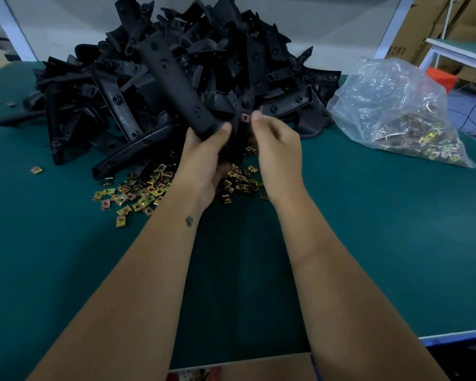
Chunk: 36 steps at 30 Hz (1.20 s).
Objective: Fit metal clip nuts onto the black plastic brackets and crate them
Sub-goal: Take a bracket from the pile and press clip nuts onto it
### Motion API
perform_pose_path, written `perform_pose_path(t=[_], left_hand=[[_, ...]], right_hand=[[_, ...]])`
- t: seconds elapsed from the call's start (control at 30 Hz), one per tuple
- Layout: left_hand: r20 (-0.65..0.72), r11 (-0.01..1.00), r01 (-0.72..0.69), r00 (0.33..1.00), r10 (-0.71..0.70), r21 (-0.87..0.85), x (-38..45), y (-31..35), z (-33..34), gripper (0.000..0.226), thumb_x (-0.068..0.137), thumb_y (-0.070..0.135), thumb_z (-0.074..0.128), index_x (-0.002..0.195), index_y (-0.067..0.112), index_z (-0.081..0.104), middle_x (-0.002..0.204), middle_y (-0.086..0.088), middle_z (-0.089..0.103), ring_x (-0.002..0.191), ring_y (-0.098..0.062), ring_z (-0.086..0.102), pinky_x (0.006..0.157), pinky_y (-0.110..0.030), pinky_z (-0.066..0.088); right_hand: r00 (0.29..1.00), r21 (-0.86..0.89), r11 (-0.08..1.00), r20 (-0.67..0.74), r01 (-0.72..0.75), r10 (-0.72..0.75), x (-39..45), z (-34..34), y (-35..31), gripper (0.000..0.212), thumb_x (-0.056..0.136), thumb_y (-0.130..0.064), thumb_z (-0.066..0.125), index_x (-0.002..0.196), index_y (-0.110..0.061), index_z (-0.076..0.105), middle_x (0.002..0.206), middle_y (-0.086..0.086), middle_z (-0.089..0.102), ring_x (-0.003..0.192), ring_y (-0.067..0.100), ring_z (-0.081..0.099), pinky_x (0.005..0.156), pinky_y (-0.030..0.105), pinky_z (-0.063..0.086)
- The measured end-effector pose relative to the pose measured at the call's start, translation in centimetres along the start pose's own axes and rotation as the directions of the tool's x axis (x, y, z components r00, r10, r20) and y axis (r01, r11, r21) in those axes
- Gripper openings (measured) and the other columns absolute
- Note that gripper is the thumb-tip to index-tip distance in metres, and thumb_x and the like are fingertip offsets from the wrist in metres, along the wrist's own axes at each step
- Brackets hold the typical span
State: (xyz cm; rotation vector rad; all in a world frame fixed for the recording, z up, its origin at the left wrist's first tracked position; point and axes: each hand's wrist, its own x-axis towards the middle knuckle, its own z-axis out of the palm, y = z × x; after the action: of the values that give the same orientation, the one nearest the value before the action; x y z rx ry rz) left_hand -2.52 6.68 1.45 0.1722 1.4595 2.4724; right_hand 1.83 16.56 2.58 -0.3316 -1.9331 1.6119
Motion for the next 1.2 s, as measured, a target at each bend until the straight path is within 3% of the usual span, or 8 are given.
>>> perform_pose_path(t=[0.07,0.17,0.33,0.47,0.67,0.77,0.9,1.2], left_hand=[[-0.017,0.983,0.038,0.999,-0.041,-0.181,0.2,0.8,-0.8,0.036,0.098,0.017,0.057,0.133,0.014,0.050,0.114,-0.005,0.069,0.087,-0.015,0.066,0.053,-0.021,0.050],[0.072,0.963,0.013,0.997,0.007,-0.269,0.5,1.7,-2.1,0.014,0.099,0.020,0.047,0.111,0.012,0.052,0.090,-0.002,0.067,0.069,-0.011,0.053,0.046,-0.018,0.033],[0.069,0.959,0.039,0.997,-0.021,-0.280,0.3,1.9,-2.2,0.012,0.099,0.020,0.045,0.093,0.015,0.055,0.078,0.002,0.063,0.061,-0.008,0.048,0.047,-0.018,0.026],[0.081,0.962,0.090,0.994,-0.072,-0.258,0.1,1.6,-1.8,0.013,0.095,0.014,0.039,0.091,0.013,0.051,0.074,0.001,0.060,0.055,-0.008,0.045,0.044,-0.017,0.024],[0.049,0.964,0.114,0.993,-0.105,-0.240,0.2,1.3,-1.4,0.014,0.096,0.011,0.040,0.093,0.011,0.054,0.078,-0.001,0.060,0.051,-0.009,0.048,0.042,-0.017,0.025],[0.026,0.965,0.119,0.993,-0.116,-0.232,0.3,1.1,-1.2,0.013,0.096,0.009,0.042,0.094,0.010,0.055,0.076,-0.001,0.063,0.052,-0.009,0.049,0.042,-0.017,0.026],[0.031,0.957,0.126,0.992,-0.122,-0.260,0.5,1.0,-1.1,0.016,0.094,0.007,0.041,0.090,0.010,0.056,0.068,-0.001,0.066,0.048,-0.011,0.052,0.042,-0.018,0.028],[0.030,0.954,0.114,0.993,-0.110,-0.278,0.7,0.8,-1.2,0.018,0.096,0.003,0.048,0.114,0.006,0.050,0.095,-0.009,0.063,0.062,-0.013,0.058,0.044,-0.019,0.032]], right_hand=[[0.995,0.053,0.995,-0.043,-0.084,0.086,0.2,-0.5,0.0,0.022,0.099,-0.036,0.053,0.092,-0.023,0.069,0.087,-0.011,0.068,0.083,0.005,0.062,0.072,0.018,0.044],[0.992,-0.244,0.962,-0.030,-0.124,0.121,0.4,-1.3,0.4,0.022,0.092,-0.021,0.051,0.078,-0.014,0.066,0.068,0.000,0.062,0.063,0.021,0.053,0.059,0.035,0.039],[0.959,-0.797,0.604,0.173,0.002,0.226,0.3,-1.2,1.1,0.016,0.083,-0.021,0.054,0.070,-0.011,0.050,0.080,0.003,0.043,0.084,0.027,0.039,0.069,0.033,0.030],[0.969,-0.814,0.576,0.192,0.070,0.153,0.5,-1.1,1.6,0.021,0.088,-0.014,0.055,0.101,-0.008,0.070,0.102,0.010,0.063,0.108,0.034,0.048,0.081,0.033,0.043],[0.982,-0.778,0.622,0.171,0.088,0.074,0.5,-1.1,2.2,0.018,0.093,-0.013,0.055,0.106,-0.012,0.068,0.105,0.007,0.066,0.105,0.030,0.055,0.079,0.035,0.049],[0.995,-0.638,0.769,0.091,0.030,0.036,0.6,-0.8,2.1,0.008,0.094,-0.015,0.058,0.096,-0.017,0.066,0.091,-0.002,0.066,0.088,0.019,0.060,0.070,0.029,0.046],[0.995,-0.157,0.983,0.029,-0.095,0.101,0.5,-0.6,1.4,0.018,0.091,-0.007,0.063,0.090,-0.024,0.067,0.083,-0.006,0.067,0.073,0.005,0.062,0.066,0.020,0.048],[0.960,0.347,0.896,0.134,-0.276,0.244,0.2,-0.3,0.7,0.019,0.090,0.006,0.062,0.090,-0.011,0.071,0.086,0.007,0.071,0.076,0.014,0.068,0.070,0.021,0.057]])
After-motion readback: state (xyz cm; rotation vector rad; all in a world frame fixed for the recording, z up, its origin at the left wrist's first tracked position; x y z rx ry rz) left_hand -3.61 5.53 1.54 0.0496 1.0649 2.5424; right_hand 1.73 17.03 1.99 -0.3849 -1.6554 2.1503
